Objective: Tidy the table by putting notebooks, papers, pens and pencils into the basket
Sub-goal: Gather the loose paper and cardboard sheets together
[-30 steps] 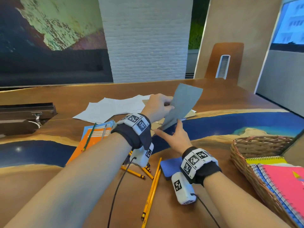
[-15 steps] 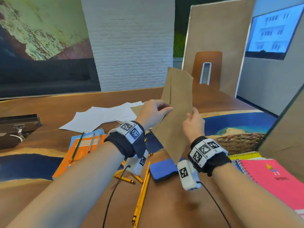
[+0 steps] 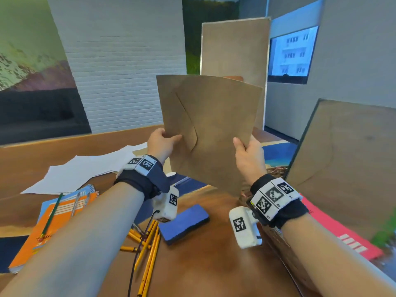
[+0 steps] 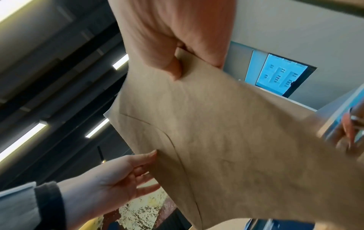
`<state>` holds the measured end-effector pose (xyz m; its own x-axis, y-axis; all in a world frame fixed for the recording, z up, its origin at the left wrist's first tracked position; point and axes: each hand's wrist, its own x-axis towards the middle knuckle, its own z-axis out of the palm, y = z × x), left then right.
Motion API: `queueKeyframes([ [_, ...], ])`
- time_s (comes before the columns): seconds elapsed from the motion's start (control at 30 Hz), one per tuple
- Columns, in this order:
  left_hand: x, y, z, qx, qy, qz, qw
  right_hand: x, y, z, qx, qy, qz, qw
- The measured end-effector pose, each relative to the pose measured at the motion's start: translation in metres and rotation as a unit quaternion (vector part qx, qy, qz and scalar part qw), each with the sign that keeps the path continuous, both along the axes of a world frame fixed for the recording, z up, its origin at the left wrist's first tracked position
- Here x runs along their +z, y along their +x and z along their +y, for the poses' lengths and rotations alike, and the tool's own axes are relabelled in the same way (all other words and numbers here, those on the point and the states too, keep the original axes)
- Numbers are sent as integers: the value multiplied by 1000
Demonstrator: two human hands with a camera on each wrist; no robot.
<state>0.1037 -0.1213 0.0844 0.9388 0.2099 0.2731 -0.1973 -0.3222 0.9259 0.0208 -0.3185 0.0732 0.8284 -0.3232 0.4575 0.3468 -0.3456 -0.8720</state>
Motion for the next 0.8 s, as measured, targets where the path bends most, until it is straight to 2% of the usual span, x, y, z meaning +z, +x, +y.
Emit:
queueKeyframes([
  [0.13, 17, 5, -24, -47, -13, -38, 998, 12, -8, -15, 7, 9, 1, 1000],
  [0.27, 40, 2, -61, -85, -69, -63, 992, 21, -19, -44, -8, 12, -12, 1000],
  [0.37, 45, 5, -94, -126, -89, -49, 987, 22, -29, -72, -59, -3, -33, 998],
  [0.53, 33, 16, -162, -192, -48, -34, 980, 20, -42, -127, -149, 8, -44, 988],
  [0.8, 6, 25, -255, -281, -7, 10, 960, 14, -70, -197, -236, 41, -66, 969],
])
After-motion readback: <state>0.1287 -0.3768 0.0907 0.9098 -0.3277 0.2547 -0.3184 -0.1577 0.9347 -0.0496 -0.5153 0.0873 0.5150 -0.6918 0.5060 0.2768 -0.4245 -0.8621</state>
